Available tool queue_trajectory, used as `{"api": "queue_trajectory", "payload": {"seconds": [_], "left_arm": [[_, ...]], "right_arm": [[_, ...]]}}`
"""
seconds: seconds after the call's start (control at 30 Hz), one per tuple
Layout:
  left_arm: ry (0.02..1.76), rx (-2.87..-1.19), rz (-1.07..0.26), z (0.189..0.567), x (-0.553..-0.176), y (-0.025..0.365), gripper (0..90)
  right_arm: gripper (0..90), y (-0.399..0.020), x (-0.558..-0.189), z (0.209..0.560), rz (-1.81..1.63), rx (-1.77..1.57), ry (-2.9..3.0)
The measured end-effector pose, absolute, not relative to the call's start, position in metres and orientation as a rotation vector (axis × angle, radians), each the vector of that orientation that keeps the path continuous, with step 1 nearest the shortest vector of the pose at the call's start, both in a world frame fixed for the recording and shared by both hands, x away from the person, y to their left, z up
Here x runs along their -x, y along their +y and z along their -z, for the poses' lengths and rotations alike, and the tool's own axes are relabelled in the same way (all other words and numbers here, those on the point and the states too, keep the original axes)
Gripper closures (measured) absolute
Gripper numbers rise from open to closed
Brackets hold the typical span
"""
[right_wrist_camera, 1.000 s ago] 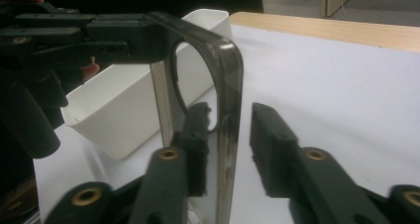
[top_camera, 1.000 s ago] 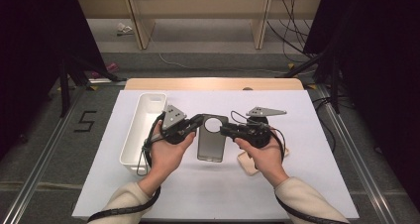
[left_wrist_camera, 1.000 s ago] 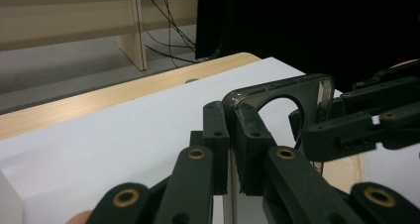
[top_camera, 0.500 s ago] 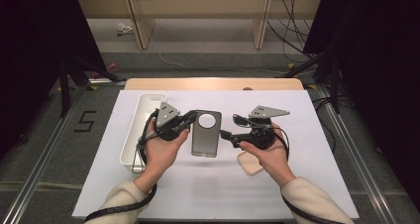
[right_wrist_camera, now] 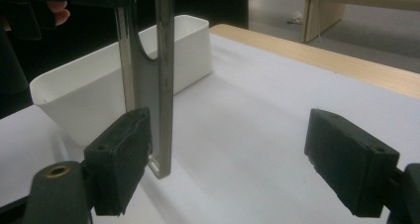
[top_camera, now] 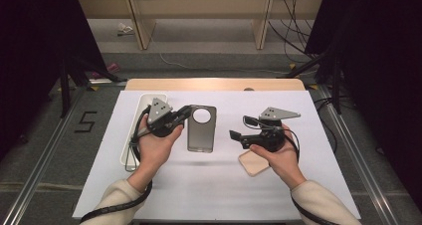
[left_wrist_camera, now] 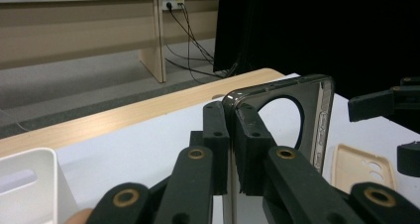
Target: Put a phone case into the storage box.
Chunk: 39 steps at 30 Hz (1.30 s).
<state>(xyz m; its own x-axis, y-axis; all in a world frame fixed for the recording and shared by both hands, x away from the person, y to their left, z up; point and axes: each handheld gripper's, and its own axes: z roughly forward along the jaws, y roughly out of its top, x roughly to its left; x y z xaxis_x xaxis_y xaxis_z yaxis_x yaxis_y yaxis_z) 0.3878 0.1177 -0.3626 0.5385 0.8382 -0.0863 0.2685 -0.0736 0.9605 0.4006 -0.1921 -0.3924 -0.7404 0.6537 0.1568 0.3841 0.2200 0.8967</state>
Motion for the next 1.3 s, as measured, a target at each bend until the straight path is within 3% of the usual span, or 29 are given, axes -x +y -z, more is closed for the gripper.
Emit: {"api": "queue_trajectory", "payload": {"seconds": [1.3], "left_arm": [[0.973, -1.559, -0.675, 0.344, -0.393, 0.147, 84.4]], "right_arm": [[16.5, -0.224, -0.386, 0.397, -1.502, -0.951, 2.232]]}}
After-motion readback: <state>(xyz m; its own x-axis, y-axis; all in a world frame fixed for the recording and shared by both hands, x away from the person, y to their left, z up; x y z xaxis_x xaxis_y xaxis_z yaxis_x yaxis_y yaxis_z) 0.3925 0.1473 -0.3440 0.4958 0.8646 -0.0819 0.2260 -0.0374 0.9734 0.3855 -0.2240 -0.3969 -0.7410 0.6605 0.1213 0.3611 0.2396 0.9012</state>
